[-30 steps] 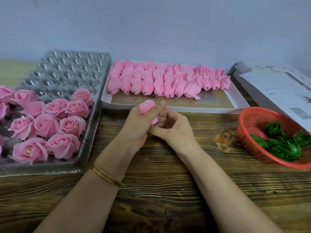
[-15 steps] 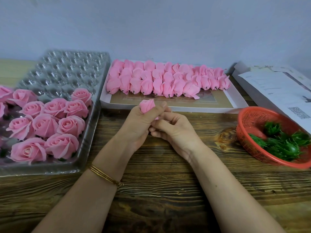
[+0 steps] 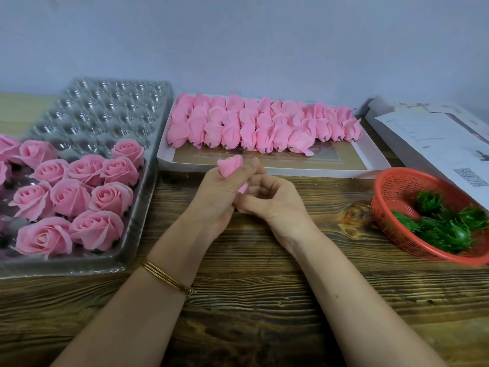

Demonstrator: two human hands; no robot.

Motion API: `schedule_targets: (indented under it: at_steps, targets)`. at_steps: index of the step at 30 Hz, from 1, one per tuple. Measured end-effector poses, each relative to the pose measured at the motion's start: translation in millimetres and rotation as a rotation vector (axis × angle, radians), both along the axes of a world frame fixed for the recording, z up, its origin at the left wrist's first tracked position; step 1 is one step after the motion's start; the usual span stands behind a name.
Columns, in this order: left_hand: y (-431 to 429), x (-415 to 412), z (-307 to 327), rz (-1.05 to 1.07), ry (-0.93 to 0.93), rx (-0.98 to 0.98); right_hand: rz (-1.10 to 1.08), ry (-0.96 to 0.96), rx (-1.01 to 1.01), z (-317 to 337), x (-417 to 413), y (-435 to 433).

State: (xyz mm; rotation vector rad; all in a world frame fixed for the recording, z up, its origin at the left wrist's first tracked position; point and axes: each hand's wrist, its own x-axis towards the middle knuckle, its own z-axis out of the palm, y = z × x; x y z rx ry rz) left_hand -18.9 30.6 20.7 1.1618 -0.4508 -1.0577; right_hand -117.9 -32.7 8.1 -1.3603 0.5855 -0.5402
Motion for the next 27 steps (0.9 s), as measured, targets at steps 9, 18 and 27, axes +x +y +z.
schedule_targets:
  at_steps: [9, 18, 27]
  targets:
    - [0.7, 1.5, -1.1, -0.072, -0.044, -0.034, -0.037, -0.009, -0.088, -0.2, -0.1, -1.2]
    - [-0.8, 4.3, -7.3, -0.031, -0.093, -0.034, -0.023, 0.008, -0.065, -2.0, -0.3, -2.6]
    - [1.7, 5.9, -6.1, -0.136, -0.096, -0.072, 0.109, -0.068, 0.235, 5.6, -1.5, -2.8]
